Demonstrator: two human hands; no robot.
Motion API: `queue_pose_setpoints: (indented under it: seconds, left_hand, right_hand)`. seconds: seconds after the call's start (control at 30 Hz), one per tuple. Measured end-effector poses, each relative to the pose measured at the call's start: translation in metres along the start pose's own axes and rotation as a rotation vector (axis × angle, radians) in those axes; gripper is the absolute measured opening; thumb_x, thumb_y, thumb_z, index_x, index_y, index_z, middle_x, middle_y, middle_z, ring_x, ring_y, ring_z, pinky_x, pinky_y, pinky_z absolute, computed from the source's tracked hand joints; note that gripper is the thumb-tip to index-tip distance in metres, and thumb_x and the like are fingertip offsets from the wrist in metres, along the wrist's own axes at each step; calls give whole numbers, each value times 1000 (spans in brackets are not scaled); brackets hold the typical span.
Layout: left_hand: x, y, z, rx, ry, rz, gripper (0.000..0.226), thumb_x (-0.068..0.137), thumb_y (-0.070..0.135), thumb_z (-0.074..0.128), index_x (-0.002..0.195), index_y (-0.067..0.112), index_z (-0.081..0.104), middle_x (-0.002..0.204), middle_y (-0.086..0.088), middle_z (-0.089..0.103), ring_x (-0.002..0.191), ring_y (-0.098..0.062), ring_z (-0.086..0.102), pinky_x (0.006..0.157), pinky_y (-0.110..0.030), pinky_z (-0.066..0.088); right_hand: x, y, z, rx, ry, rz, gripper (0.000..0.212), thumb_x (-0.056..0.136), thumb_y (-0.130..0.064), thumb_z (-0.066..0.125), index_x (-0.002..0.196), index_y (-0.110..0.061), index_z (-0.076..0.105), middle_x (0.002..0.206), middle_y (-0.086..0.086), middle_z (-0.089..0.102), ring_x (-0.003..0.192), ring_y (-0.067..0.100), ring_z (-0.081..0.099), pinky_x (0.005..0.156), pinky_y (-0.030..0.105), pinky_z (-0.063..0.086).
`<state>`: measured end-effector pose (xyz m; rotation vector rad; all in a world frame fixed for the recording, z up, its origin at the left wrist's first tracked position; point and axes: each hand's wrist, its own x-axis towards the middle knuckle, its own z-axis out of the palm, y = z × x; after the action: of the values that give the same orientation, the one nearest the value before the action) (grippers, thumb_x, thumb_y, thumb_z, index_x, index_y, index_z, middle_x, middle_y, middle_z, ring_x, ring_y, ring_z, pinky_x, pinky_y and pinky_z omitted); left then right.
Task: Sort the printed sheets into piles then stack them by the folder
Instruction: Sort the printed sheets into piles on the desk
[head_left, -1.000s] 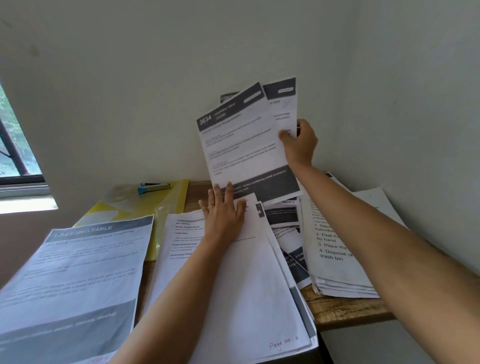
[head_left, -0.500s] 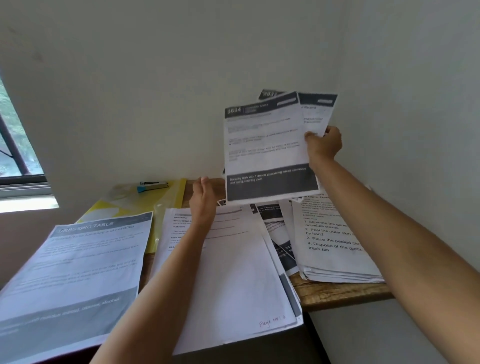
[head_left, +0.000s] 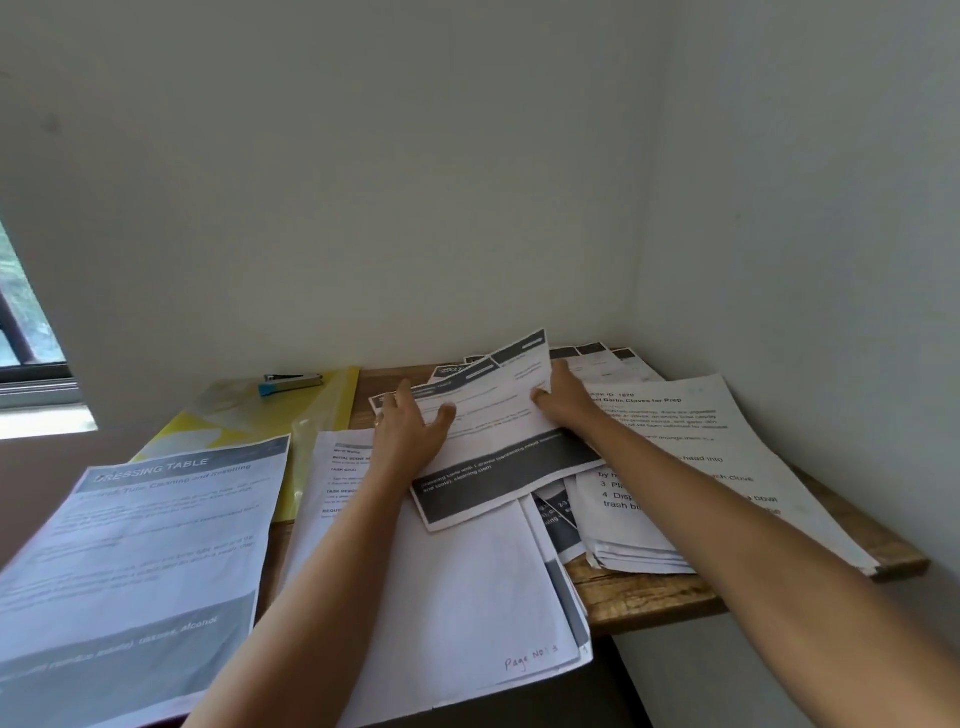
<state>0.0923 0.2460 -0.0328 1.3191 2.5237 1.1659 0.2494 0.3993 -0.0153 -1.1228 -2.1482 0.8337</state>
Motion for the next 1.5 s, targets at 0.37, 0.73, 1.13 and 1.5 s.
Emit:
queue_pose_setpoints:
  seconds: [0.37, 0.73, 1.13, 1.5]
  left_hand:
    - [4, 0, 3, 338, -88, -49, 77, 94, 55, 41, 151, 11, 15, 157, -23, 11, 146, -39, 8, 119, -52, 2]
    - [3, 1, -1, 223, -29, -200, 89, 94, 53, 47, 151, 0, 4, 151, -30, 25, 144, -45, 9, 116, -51, -4]
    - [2, -1, -4, 58, 127, -253, 73, 92, 29, 56, 144, -6, 20, 142, -28, 41, 139, -42, 26, 117, -49, 0]
    - [-2, 0, -10, -192, 269, -122, 28, 92, 9, 51, 120, 8, 48, 120, -16, 62, 106, -35, 59, 81, -43, 51]
  right_hand:
    - [-24, -21, -14, -725, -356, -342, 72, 97, -57, 18, 152, -15, -3, 158, 11, -12, 145, 24, -16, 116, 42, -9]
    - [-49, 3, -1, -693, -414, -157, 87, 91, -69, 17, 152, -11, -5, 159, 13, -8, 147, 23, -8, 118, 45, -7]
    - [-53, 4, -3, -548, -268, -218, 89, 89, -68, 34, 151, -9, 10, 158, 13, 15, 146, 25, 12, 118, 51, -3]
    - [-52, 2, -5, -295, -57, -246, 61, 87, -38, 63, 138, -17, 37, 138, 12, 44, 130, 31, 38, 117, 52, 7]
